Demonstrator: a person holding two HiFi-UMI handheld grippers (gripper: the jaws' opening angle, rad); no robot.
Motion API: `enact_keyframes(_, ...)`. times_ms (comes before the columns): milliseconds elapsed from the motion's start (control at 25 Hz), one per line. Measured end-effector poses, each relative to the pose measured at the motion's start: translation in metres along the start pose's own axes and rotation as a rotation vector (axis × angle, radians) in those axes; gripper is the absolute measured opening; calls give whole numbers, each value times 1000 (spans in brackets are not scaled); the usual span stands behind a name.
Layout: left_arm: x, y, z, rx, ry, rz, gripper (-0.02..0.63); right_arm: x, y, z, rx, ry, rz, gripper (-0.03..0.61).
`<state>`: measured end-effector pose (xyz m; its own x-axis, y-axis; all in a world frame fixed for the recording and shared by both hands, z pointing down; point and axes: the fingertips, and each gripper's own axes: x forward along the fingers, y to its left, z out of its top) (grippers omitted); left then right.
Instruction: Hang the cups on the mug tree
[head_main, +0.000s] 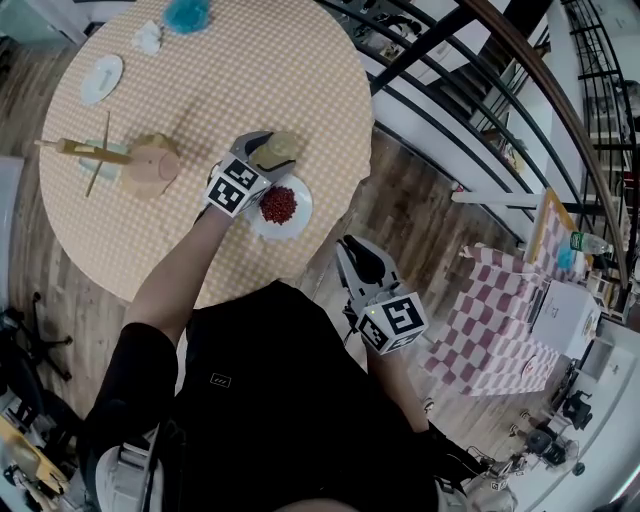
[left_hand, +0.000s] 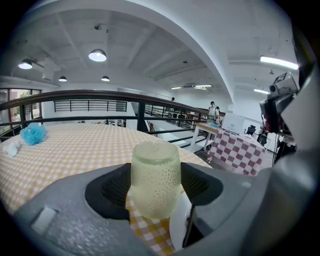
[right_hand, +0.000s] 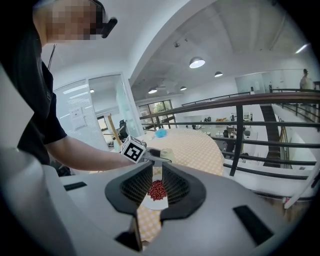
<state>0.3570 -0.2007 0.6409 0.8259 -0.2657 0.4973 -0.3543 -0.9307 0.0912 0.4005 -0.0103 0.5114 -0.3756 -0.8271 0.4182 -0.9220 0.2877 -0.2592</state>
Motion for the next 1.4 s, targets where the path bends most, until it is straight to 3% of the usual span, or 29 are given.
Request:
enact_keyframes(200,-4,2,0,-8,48,9,299,5,3,7,-11,-11,15,66)
enact_keyframes(480,-36,-9,26,-22,-25,43,299,11,10,22,-40,-46,55,66)
enact_keyframes(840,-115,-38,68,-8,-95,81,299,21,41,42,-74,-78,135,66)
enact_keyframes(1400,-230,-56,70,-25,-136,88,301,64,119,51,-72,-94,243,66)
